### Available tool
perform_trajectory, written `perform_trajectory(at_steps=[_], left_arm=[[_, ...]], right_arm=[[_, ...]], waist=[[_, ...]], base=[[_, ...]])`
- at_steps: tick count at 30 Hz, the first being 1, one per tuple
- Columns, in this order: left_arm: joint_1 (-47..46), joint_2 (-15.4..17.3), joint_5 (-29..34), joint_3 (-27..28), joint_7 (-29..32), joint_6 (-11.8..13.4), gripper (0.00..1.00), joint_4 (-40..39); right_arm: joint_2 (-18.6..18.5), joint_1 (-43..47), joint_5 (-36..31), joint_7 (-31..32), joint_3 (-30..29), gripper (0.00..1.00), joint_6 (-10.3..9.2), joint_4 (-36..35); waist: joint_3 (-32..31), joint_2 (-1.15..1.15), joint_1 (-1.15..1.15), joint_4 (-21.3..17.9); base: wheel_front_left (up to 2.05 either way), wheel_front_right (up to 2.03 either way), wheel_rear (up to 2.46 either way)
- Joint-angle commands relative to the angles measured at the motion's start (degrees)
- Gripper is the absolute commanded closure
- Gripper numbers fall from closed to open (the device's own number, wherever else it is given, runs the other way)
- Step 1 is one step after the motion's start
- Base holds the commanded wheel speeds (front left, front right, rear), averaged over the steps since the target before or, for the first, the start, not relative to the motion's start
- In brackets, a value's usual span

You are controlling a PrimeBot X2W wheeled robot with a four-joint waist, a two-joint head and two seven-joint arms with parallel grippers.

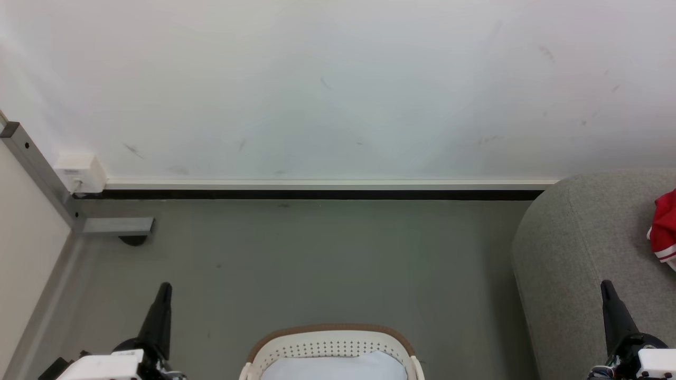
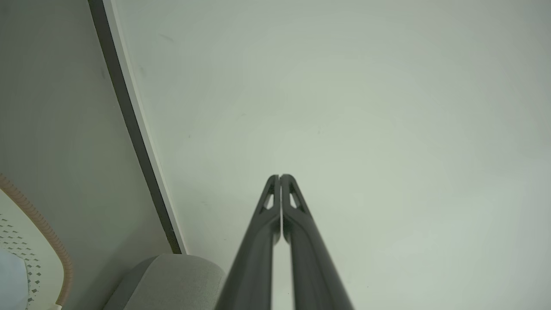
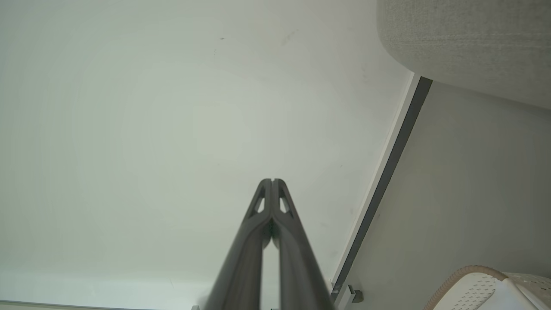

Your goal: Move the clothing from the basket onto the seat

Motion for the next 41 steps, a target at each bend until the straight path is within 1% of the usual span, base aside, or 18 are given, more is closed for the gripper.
perform_trajectory(at_steps=[1,41], left_arm=[[-0.48,0.09,-0.77,0.16,0.23,-0.26,1.0,0.03],[-0.47,0.09,-0.78,0.14,0.22,-0.26,1.0,0.01]], right_arm=[[0.07,-0.65,-0.27,0.17,-0.24,1.0,-0.12,0.12],[0.2,-0.68,-0.48,0.25,-0.43,1.0,-0.12,0.14]], waist=[[0.0,0.0,0.0,0.0],[0.0,0.0,0.0,0.0]], base=[[0.0,0.0,0.0],[0.0,0.0,0.0]])
